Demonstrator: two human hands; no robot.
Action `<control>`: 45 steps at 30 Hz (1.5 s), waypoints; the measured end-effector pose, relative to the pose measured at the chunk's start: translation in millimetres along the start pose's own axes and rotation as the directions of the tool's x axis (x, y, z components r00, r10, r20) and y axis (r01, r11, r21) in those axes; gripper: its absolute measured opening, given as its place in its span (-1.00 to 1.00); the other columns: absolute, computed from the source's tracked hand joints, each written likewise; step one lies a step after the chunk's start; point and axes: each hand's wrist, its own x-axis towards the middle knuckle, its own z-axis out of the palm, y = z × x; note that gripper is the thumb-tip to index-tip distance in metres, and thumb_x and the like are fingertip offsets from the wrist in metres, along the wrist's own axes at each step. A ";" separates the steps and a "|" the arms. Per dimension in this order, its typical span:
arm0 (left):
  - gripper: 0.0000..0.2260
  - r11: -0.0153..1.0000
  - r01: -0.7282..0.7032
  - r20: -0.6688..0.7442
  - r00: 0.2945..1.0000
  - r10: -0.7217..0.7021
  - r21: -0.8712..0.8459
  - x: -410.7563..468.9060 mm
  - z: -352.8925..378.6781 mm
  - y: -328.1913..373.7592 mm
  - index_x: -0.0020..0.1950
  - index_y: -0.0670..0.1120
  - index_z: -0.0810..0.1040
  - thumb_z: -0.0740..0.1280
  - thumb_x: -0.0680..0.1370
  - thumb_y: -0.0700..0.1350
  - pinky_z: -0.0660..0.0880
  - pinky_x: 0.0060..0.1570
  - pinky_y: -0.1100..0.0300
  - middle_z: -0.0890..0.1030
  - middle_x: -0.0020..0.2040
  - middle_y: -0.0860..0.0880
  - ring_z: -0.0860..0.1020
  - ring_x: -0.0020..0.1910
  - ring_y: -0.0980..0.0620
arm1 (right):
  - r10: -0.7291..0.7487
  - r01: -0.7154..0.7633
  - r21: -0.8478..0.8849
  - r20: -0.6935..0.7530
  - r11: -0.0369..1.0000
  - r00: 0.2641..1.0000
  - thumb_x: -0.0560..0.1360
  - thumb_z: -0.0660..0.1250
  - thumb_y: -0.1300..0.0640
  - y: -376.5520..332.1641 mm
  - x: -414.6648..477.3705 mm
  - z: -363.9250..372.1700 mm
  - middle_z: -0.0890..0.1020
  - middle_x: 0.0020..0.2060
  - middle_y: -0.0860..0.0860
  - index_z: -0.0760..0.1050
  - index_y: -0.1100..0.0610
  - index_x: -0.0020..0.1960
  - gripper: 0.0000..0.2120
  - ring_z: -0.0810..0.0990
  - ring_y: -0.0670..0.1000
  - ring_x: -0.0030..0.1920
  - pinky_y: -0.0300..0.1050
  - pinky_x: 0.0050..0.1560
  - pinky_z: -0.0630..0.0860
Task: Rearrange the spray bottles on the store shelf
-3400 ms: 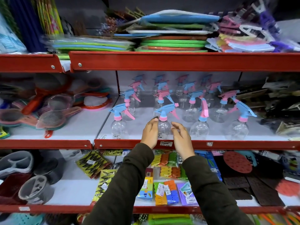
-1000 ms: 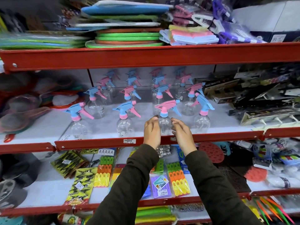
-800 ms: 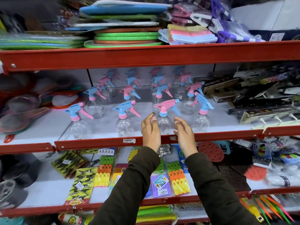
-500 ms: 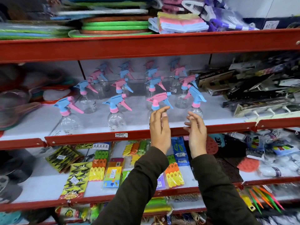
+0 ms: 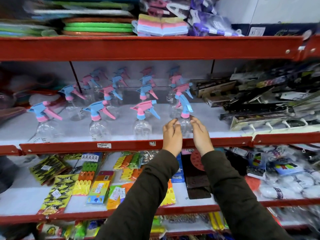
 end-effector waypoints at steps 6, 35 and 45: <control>-0.64 0.999 0.033 0.001 0.999 -0.033 -0.006 12.0 8.0 8.5 0.38 -0.15 0.45 0.05 0.67 -0.08 0.24 0.49 0.08 0.47 0.38 -0.18 0.39 0.42 -0.10 | -0.028 0.028 -0.042 0.000 0.999 1.000 0.63 0.13 0.13 7.5 -9.7 -18.1 0.48 0.37 0.10 0.48 0.03 0.40 -0.63 0.48 0.02 0.33 0.07 0.50 0.36; -0.60 0.998 0.064 -0.030 0.997 -0.065 -0.018 22.2 10.0 9.9 0.35 -0.13 0.51 0.02 0.67 -0.01 0.28 0.48 -0.03 0.53 0.36 -0.17 0.44 0.39 -0.12 | -0.016 0.016 -0.011 0.024 1.000 1.000 0.61 0.17 0.12 6.1 -11.8 -25.0 0.49 0.35 0.03 0.50 0.00 0.39 -0.62 0.49 0.01 0.35 0.11 0.49 0.39; -0.63 0.994 -0.110 -0.125 0.986 0.110 0.006 1.2 7.2 4.8 0.47 -0.04 0.35 0.10 0.67 -0.02 0.23 0.47 0.12 0.37 0.45 -0.10 0.34 0.46 -0.03 | -0.102 0.103 0.017 -0.072 0.994 0.992 0.63 0.18 0.15 5.2 -23.1 -30.0 0.52 0.34 0.03 0.53 0.01 0.33 -0.68 0.51 -0.22 0.15 -0.32 0.21 0.38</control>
